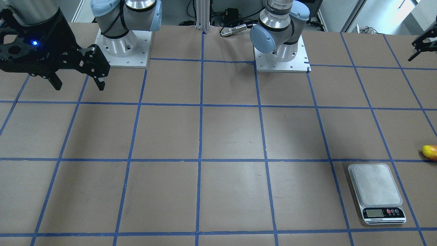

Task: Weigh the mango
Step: 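Lower the left gripper onto the red-yellow mango and close on it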

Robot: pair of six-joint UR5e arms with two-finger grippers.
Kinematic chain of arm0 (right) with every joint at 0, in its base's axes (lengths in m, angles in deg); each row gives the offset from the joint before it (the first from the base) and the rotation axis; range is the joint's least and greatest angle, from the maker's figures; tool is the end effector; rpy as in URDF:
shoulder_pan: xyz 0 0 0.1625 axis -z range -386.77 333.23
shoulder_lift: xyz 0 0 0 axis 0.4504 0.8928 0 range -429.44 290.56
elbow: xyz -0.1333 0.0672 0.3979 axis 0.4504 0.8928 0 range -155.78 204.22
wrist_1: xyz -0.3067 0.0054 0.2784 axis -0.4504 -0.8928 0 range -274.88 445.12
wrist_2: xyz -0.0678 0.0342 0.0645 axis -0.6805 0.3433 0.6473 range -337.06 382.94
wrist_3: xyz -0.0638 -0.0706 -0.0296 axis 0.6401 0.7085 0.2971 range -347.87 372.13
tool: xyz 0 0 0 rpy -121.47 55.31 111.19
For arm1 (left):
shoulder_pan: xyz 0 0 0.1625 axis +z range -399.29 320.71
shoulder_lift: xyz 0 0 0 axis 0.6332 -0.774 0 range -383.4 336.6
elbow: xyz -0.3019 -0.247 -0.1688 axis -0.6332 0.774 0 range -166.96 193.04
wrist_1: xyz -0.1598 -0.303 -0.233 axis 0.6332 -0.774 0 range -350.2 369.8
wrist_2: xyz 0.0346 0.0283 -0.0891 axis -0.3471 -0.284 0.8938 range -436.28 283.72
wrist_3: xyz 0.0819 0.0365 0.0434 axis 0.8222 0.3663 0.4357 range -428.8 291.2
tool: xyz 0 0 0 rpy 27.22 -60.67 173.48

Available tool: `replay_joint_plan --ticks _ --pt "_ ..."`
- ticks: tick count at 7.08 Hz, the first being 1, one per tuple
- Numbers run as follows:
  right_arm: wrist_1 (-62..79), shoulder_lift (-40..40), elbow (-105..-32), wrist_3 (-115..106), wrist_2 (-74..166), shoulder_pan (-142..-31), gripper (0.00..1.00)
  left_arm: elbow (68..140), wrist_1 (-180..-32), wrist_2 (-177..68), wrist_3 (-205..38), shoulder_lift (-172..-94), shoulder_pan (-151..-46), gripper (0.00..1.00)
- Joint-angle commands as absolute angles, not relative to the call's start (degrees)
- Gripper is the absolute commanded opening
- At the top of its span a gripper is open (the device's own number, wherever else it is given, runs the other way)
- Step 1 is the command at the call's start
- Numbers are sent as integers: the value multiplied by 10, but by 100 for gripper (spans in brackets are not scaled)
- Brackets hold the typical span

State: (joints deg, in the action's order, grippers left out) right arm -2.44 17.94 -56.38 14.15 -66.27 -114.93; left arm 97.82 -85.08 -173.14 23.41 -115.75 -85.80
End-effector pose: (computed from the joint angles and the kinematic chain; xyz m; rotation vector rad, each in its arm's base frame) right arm 0.1181 -0.5199 0.5415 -0.0058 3.1282 -0.1192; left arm 0.2596 -0.4502 0.5045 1.2912 2.8434 0.1936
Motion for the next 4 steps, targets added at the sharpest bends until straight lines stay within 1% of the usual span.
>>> replay_joint_plan --ticks 1,2,4 --pt "-24 179 -564 142 -663 -1149 100 972 -742 -1731 404 -1232 -786 100" --pt "-24 179 -564 142 -663 -1149 100 955 -698 -1727 458 -1273 -771 100" --pt "-24 179 -564 142 -663 -1149 100 886 -683 -1727 525 -1362 -768 100"
